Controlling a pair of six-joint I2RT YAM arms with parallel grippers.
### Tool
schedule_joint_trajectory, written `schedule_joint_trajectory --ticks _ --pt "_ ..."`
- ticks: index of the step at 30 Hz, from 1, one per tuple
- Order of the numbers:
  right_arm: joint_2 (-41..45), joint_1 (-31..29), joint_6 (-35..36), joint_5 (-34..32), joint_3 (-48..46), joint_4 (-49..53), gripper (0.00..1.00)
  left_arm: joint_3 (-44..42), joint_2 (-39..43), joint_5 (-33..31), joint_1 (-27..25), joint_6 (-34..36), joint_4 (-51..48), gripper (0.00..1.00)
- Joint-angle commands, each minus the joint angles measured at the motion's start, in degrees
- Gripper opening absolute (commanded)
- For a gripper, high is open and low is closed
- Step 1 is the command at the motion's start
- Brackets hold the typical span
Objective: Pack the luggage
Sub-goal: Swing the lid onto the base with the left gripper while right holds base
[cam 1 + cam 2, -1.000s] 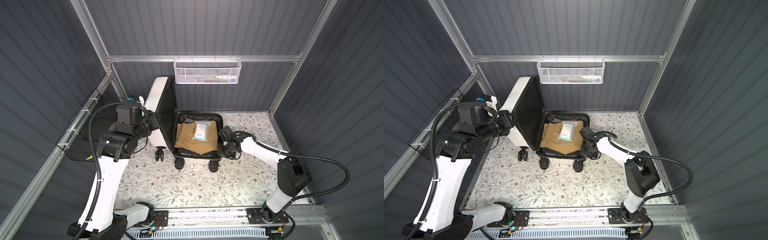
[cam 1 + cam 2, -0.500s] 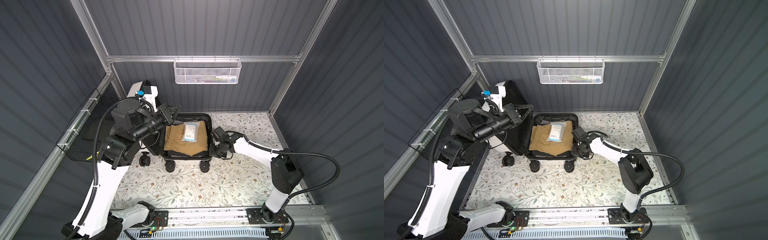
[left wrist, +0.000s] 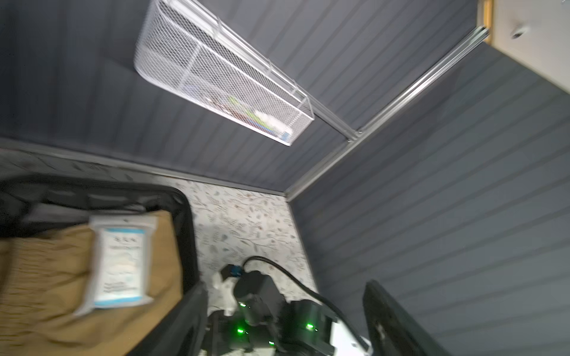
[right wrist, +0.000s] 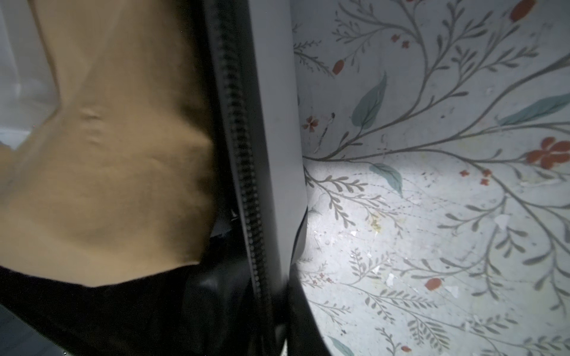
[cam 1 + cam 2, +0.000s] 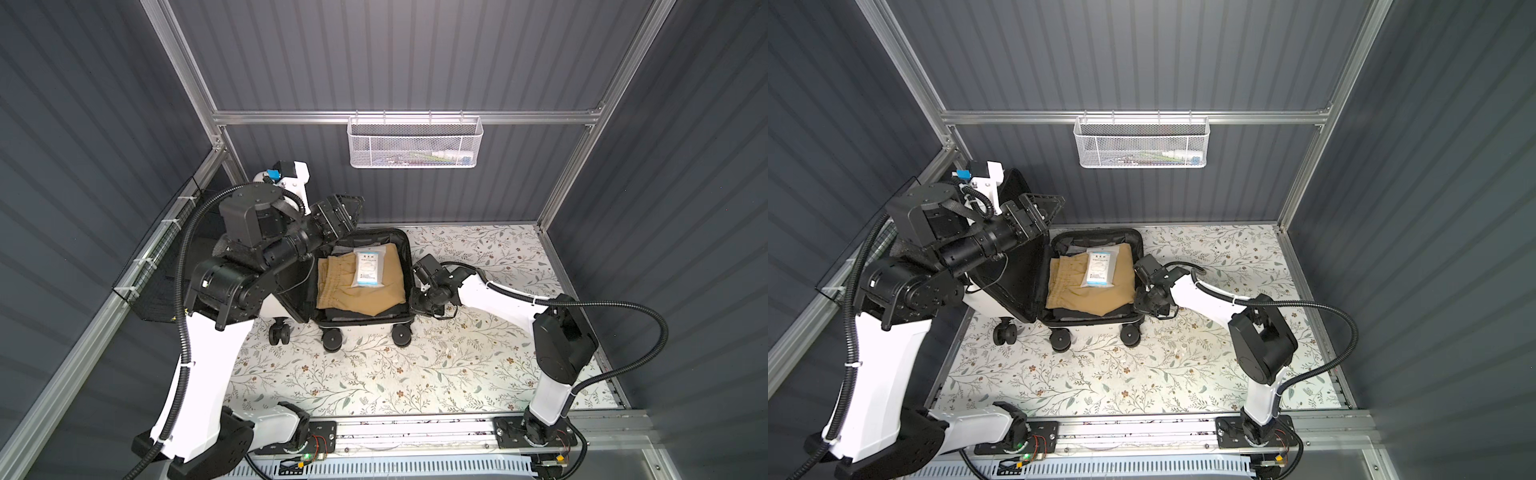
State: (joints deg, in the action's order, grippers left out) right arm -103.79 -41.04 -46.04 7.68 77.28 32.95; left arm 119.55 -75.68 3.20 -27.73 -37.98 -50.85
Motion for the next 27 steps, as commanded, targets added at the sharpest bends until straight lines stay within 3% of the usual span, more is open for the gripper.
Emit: schedule_joint_trajectory --ticks 1,4,6,8,11,17,22,27 --pt "0.26 -2.96 5.99 8.75 2.71 -10.18 0.0 9.15 -4.32 -11.54 -0.05 6.64 -15.12 0.98" --pt "0.31 -2.91 6.05 8.7 2.37 -10.23 0.0 19.97 -10.19 -16.79 1.6 9.48 -23.71 1.0" --pt "0.26 -2.93 6.0 8.76 2.01 -10.35 0.0 25.33 -13.33 -16.24 6.87 10.99 -27.44 1.0" --pt "0.17 -2.93 6.01 8.94 1.83 -10.39 0.0 26.61 -14.94 -12.27 14.71 12.71 -28.47 1.0" --pt "0.0 -2.91 6.05 9.15 1.48 -10.42 0.0 26.18 -16.48 -13.09 20.98 15.14 -29.19 1.0" --pt "-0.23 -2.82 6.52 9.71 1.12 -12.11 0.0 28.8 -20.06 -21.08 24.51 14.31 -30.8 1.0" --pt "-0.38 -2.81 6.51 10.35 0.69 -12.99 0.0 26.24 -19.65 -22.77 27.1 12.59 -30.92 1.0" --pt "-0.46 -2.65 6.48 10.96 0.43 -13.75 0.0 12.51 -13.28 -22.1 27.29 11.71 -25.32 1.0"
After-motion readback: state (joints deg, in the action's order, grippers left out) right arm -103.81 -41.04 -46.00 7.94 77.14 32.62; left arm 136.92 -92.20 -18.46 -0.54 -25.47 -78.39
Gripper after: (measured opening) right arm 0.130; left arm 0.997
